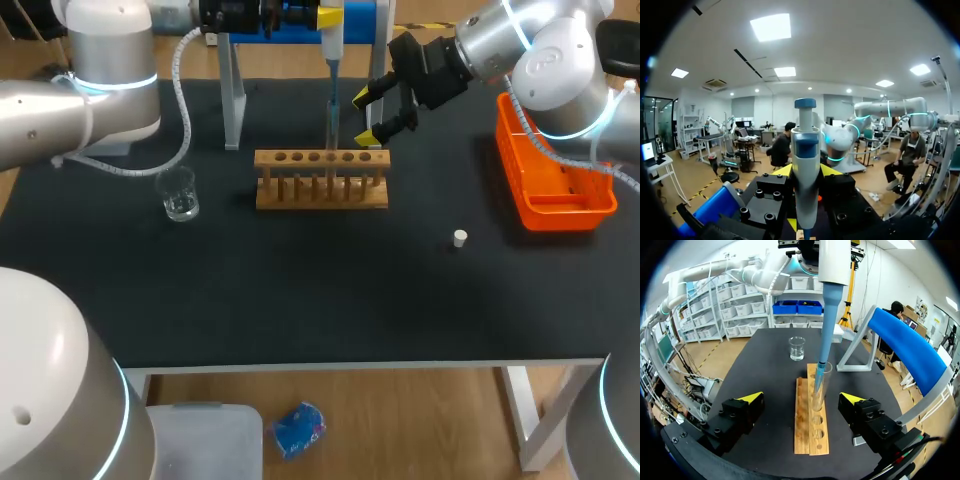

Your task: Invert the test tube, pick up the pipette, mount the tip to pipette, aspirate from beaker and dispense into the tube, eject the tip, return the pipette, and cap with the stopper.

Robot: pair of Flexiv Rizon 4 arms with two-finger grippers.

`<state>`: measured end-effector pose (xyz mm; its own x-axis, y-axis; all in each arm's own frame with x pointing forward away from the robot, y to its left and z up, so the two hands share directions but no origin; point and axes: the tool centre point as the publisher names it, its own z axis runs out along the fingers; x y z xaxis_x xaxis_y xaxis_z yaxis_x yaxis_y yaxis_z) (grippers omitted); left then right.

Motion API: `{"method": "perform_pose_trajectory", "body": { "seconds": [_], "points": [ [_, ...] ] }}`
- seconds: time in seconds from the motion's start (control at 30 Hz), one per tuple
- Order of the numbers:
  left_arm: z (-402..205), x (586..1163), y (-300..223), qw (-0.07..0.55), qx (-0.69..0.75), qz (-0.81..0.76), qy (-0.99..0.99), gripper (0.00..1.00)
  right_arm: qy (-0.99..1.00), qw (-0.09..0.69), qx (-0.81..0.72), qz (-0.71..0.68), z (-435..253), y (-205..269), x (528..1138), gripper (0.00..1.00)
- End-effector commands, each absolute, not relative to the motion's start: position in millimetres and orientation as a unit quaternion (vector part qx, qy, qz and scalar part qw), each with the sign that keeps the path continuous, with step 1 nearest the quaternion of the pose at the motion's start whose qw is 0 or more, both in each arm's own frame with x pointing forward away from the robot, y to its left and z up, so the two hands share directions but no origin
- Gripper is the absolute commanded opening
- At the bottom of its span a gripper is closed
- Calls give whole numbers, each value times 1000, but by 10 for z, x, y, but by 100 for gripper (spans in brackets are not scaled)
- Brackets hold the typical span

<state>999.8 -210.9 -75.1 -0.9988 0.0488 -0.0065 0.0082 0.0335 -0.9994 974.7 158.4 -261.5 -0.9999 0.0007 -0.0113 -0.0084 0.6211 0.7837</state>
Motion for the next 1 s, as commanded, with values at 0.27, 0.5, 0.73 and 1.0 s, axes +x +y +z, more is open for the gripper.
{"method": "perform_pose_trajectory", "body": {
  "seconds": [0.27, 0.5, 0.73, 1.0],
  "points": [
    [-801, 10040, -2106, 16, -19, 695, -718, 0, 901, 5, -2, 435, -2613, 1582, 9751, 100],
    [-831, 10075, -2102, 16, -16, 696, -718, 0, 901, 5, -2, 435, -2613, 1582, 9751, 100],
    [-842, 10101, -2102, 17, -15, 695, -718, 0, 901, 5, -2, 435, -2613, 1582, 9751, 100],
    [-864, 10088, -2102, 18, -12, 695, -719, 0, 901, 5, -2, 435, -2613, 1582, 9751, 100]
  ]
}}
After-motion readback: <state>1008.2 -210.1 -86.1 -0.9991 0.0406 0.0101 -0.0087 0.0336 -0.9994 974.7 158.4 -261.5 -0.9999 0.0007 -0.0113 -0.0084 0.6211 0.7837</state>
